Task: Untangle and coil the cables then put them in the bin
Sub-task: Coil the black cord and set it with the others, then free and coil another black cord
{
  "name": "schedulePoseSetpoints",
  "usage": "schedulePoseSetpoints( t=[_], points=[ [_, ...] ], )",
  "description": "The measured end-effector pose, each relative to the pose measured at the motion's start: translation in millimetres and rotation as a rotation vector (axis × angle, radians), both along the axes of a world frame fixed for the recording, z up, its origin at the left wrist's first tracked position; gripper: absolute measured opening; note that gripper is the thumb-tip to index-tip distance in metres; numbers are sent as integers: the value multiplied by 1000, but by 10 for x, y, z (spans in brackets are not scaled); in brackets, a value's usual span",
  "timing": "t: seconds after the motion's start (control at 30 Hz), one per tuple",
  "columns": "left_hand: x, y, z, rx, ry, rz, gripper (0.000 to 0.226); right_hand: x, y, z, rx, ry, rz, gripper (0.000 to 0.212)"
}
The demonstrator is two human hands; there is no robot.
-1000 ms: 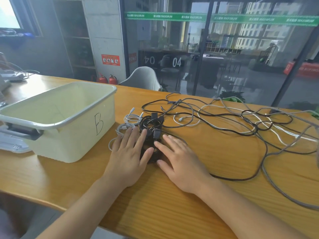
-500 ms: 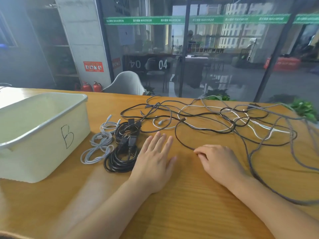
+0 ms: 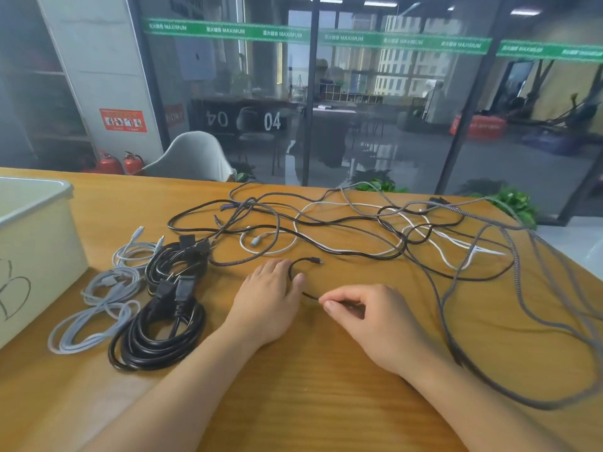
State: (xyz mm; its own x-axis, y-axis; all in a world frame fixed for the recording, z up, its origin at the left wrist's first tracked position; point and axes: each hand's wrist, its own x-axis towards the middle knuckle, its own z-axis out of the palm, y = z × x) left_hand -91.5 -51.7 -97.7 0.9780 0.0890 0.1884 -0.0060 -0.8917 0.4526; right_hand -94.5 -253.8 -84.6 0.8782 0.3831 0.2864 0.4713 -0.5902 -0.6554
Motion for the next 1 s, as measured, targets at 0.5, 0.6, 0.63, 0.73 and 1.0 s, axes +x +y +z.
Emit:
schedulePoseSetpoints(
  t=[0.5,0.6,0.63,0.73,1.0],
  points=[
    [-319,-63,163,-588,-97,-199,5,6,37,-3,341,134,-51,19],
    [-369,-126,173,-578,-98,-227,6,-13,39,31,478,134,-25,12],
    [-375,-138,171,-566,-92,-232,7,-28,41,39,492,124,0,13],
    [-391,-167,159,-521,-84,-252,10,-63,60,56,496,83,50,15],
    [-422,-164,196,-469,-103,-308,17,-71,66,55,605,201,83,14]
  ],
)
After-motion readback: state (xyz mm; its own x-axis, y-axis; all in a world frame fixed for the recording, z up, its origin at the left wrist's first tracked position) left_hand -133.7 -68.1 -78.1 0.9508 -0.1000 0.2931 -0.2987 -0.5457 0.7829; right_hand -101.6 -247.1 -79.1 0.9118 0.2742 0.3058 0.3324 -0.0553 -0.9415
